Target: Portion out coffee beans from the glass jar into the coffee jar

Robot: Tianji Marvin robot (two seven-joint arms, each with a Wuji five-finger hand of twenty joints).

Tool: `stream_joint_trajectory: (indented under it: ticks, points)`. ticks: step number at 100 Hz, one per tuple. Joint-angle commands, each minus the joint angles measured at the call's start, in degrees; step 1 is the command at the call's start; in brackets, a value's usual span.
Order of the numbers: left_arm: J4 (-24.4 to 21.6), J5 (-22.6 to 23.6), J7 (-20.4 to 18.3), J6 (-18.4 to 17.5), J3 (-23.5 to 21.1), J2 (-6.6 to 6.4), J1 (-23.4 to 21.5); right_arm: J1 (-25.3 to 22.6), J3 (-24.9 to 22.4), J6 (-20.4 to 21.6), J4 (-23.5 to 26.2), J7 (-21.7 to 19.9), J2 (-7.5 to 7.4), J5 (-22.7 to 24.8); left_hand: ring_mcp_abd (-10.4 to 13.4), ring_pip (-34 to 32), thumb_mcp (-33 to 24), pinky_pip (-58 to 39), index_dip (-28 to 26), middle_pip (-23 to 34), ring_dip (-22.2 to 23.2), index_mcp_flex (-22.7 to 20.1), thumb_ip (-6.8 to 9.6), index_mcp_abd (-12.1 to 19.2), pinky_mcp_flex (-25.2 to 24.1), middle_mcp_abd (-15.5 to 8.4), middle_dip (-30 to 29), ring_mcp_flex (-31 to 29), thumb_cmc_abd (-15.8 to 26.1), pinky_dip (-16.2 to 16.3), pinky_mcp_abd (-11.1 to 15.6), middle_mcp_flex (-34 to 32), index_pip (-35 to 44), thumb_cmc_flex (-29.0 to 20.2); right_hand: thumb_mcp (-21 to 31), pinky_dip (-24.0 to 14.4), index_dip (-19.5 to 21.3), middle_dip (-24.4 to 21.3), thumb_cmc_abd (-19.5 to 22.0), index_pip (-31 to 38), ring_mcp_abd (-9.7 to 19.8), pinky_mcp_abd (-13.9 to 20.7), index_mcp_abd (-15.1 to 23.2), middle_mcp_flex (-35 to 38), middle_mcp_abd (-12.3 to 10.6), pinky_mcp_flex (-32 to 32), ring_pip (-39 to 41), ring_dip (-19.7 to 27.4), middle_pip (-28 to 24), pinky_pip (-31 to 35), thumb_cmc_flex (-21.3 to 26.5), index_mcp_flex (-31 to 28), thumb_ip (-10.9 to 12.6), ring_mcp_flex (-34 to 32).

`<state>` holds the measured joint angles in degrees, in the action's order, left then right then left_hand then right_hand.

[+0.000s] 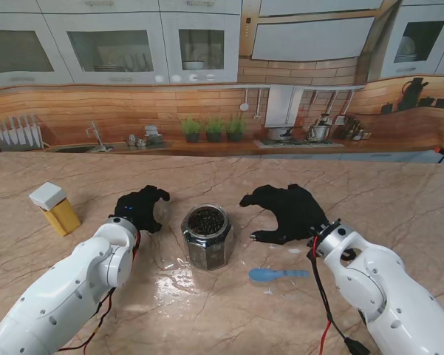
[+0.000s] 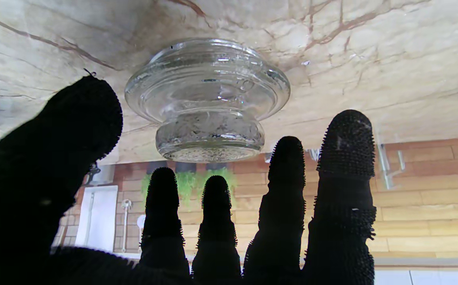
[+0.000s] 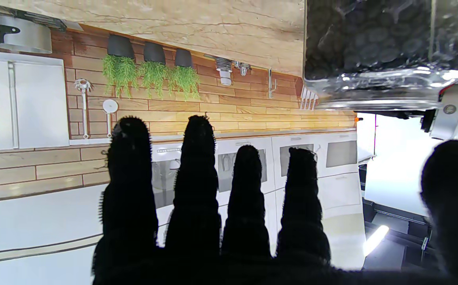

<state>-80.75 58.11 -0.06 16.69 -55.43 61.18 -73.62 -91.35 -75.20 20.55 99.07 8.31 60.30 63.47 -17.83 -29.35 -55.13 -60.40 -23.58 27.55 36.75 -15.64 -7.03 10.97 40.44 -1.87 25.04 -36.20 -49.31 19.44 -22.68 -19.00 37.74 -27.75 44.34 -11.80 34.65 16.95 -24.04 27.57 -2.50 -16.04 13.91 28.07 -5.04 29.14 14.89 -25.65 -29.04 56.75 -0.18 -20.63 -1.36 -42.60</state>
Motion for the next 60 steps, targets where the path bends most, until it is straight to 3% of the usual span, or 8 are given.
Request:
stream_joint_trajectory:
  ticks: [1, 14, 20, 24, 41, 60]
  points:
    - [0.1, -1.0, -1.6, 0.5, -0.1, 0.32, 0.6, -0.2, 0.3, 0.0, -0.3, 0.0, 0.00, 0.2, -0.1, -0.3, 0.5, -1.8, -0.5, -0.4, 1.1, 0.6, 1.44, 1.8, 0.8, -1.0, 0.9, -0.9, 1.4, -0.7, -0.9, -0.2, 1.3, 0.2, 1.7, 0.3, -0.1, 0.2, 0.1, 0.6, -0.5, -1.1, 1.0, -0.1, -0.2, 0.0, 0.4, -0.4, -0.5, 0.7, -1.0, -0.8, 0.9, -0.3]
    - [0.8, -3.1, -3.6, 1.4, 0.1, 0.33, 1.4, 0.2, 0.7, -0.1, -0.9, -0.1, 0.00, 0.0, -0.6, -1.7, 1.4, -4.5, -0.4, -0.6, 2.6, 0.3, 1.75, 2.4, 2.2, -0.7, 1.1, -3.5, 1.4, -0.3, -0.5, -0.4, 0.9, 0.6, 1.7, 0.4, -0.1, 0.2, 0.1, 0.8, -0.4, -1.0, 1.1, 0.3, -0.5, 0.3, 0.5, -0.5, -0.5, 1.0, -1.0, -1.1, 0.8, -0.5]
    - [1.3, -3.6, -3.4, 1.7, 0.2, 0.41, 1.7, 0.4, 1.0, -0.2, -1.1, -0.2, -0.01, -0.1, 0.0, -3.1, 1.3, -6.6, -0.7, -0.4, 3.9, -0.1, 1.95, 2.7, 4.1, -0.7, 1.4, -5.7, 1.5, -0.2, 0.9, -1.0, 1.0, 0.4, 1.7, 0.4, 0.0, 0.3, 0.1, 0.8, -0.4, -1.0, 1.1, 0.5, -0.7, 0.4, 0.5, -0.5, -0.5, 1.0, -1.0, -1.2, 0.8, -0.5]
    - [1.7, -3.9, -3.3, 1.7, 0.3, 0.45, 1.7, 0.5, 1.2, -0.2, -1.3, -0.2, -0.02, -0.1, 1.2, -4.4, 0.9, -9.1, -1.9, -0.1, 6.2, -0.4, 2.05, 2.9, 6.0, -0.7, 2.4, -8.3, 1.4, -1.9, 2.5, -1.9, 1.2, 0.1, 1.7, 0.4, 0.0, 0.3, 0.1, 0.9, -0.4, -0.9, 1.2, 0.7, -0.9, 0.5, 0.5, -0.6, -0.6, 1.1, -0.9, -1.4, 0.8, -0.6]
    - [2.2, -5.4, -2.9, 2.4, 0.3, 0.63, 0.8, 0.7, 1.6, -0.5, -1.5, -0.3, -0.03, -0.1, 4.2, -9.4, 0.0, -14.4, -3.3, 1.2, 9.6, -1.4, 2.34, 4.1, 12.5, -0.2, 3.5, -15.6, 1.2, -2.5, 6.5, -3.5, 3.1, -0.9, 1.6, 0.5, 0.0, 0.4, 0.1, 1.2, -0.3, -0.9, 1.3, 1.3, -1.2, 0.9, 0.7, -0.7, -0.7, 1.4, -0.9, -1.9, 0.8, -1.2]
    - [4.2, -8.7, -0.8, 3.0, 1.2, 1.32, 0.5, 0.7, 1.8, -0.4, -1.4, -0.2, -0.02, -0.1, 6.8, -11.6, -2.9, -16.0, -7.4, 4.1, 11.9, -3.7, 3.51, 3.9, 15.8, -0.2, 5.8, -20.6, 1.5, -3.6, 10.4, -6.4, 9.2, -5.6, 1.6, 0.6, 0.1, 0.6, 0.1, 1.4, -0.2, -0.7, 1.4, 1.7, -1.3, 1.3, 0.8, -0.8, -0.8, 1.5, -0.9, -2.0, 0.8, -1.7]
